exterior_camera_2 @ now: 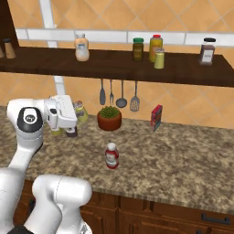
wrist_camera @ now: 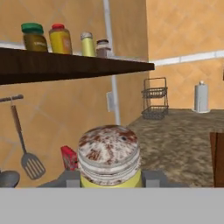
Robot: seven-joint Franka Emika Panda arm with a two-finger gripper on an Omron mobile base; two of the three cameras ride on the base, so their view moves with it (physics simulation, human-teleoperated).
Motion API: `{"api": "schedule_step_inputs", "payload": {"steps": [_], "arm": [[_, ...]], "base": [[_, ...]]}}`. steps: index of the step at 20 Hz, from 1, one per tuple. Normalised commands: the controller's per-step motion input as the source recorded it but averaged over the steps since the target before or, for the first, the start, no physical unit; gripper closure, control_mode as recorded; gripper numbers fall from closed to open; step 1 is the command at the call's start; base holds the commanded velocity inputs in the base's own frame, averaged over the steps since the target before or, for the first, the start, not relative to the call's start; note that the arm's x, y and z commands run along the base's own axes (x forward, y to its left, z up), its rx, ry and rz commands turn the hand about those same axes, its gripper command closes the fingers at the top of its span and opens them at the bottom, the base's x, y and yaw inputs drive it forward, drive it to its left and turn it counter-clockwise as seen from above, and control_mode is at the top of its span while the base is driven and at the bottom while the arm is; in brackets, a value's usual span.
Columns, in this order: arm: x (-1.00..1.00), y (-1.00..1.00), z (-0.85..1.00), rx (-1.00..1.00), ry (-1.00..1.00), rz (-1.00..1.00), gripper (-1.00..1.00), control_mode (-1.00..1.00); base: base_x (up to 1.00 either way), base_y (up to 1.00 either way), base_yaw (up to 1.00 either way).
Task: Put the shaker and condiment bottle from the counter next to their counterparts in the cabinet.
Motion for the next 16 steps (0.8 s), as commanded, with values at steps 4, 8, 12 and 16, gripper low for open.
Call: {"api": "schedule_step_inputs", "payload": {"steps": [4, 8, 12, 16], "arm": [[-0.32, -0.33, 0.73, 0.03, -0.03, 0.0, 1.0, -1.0], [-0.3, -0.33, 0.71, 0.03, -0.03, 0.0, 1.0, -1.0], [-0.29, -0.33, 0.7, 0.03, -0.03, 0.01, 1.0, -1.0], [-0.18, -0.35, 0.71, 0.03, -0.01, 0.0, 1.0, -1.0]], "base": [[0.0, 0.0, 0.0], [0.0, 0.0, 0.0], [0.0, 0.0, 0.0], [0.0, 0.0, 0.0]]}}
